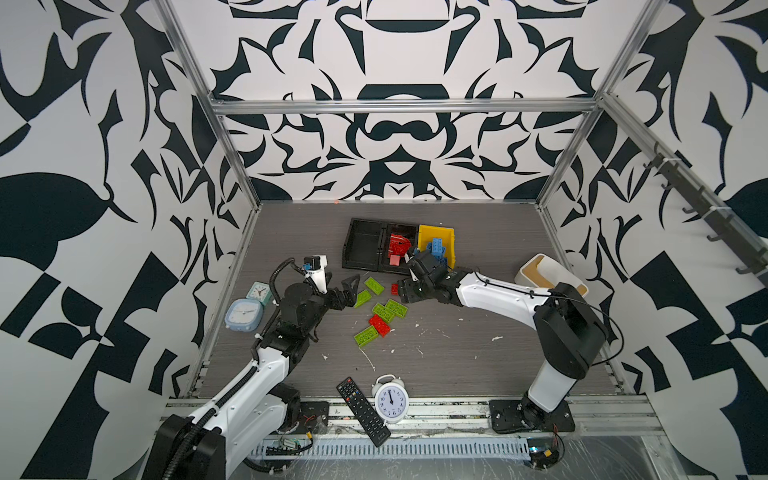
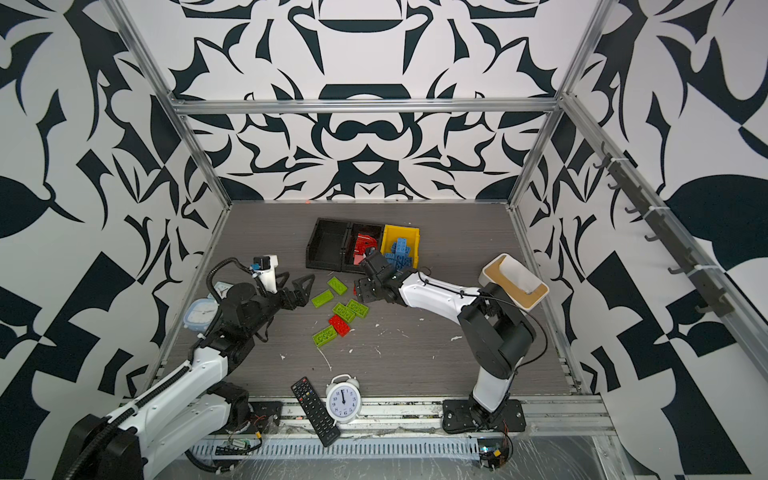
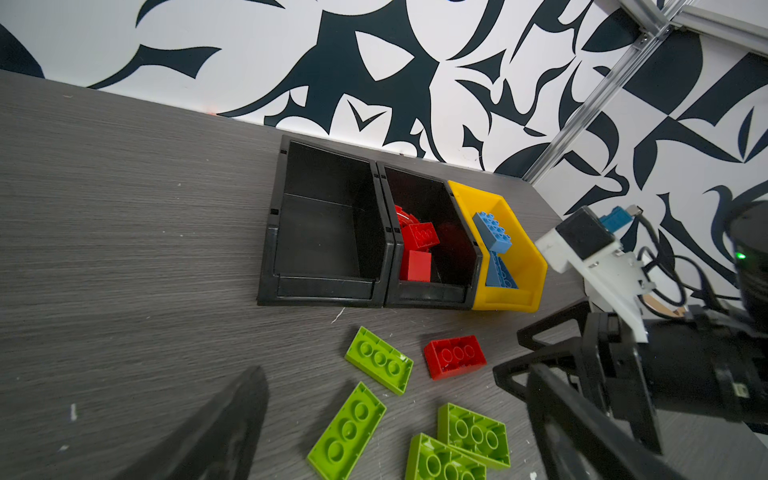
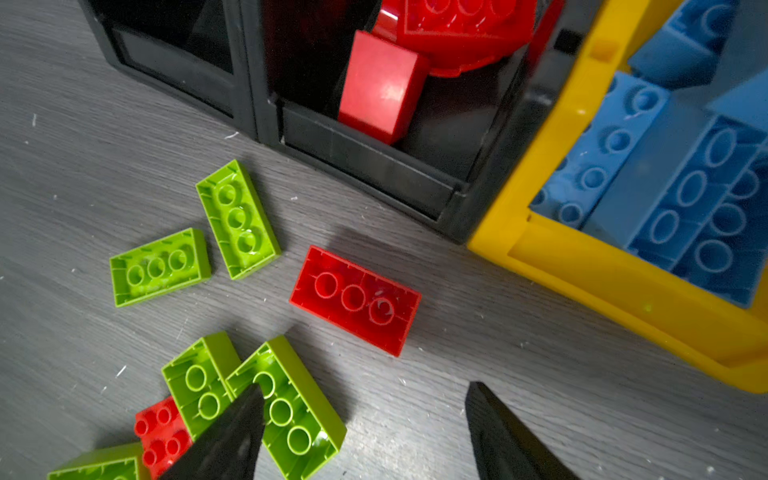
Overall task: Sort the legos into containers by color
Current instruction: 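Move the right gripper down onto the red 2x3 brick beside the bins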
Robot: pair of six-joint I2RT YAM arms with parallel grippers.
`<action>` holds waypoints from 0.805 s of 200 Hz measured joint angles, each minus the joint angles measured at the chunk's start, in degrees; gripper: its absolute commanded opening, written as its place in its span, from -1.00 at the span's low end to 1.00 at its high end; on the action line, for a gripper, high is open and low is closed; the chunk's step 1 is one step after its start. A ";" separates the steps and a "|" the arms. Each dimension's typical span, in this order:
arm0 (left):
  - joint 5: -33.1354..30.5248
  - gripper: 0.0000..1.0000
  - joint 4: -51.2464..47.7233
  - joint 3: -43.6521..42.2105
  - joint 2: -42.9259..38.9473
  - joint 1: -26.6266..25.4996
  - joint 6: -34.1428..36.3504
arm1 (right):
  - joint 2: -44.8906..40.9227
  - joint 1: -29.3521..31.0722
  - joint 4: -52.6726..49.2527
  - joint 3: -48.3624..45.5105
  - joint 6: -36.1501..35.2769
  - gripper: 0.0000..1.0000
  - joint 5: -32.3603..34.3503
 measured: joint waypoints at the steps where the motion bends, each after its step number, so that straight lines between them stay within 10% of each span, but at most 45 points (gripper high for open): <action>1: 0.00 0.99 0.00 0.00 0.00 0.00 0.00 | 0.13 0.07 0.00 0.09 0.04 0.57 0.07; 161: -0.02 0.99 -0.02 0.00 0.00 0.00 0.02 | 11.85 2.43 -1.03 9.33 0.57 0.59 7.04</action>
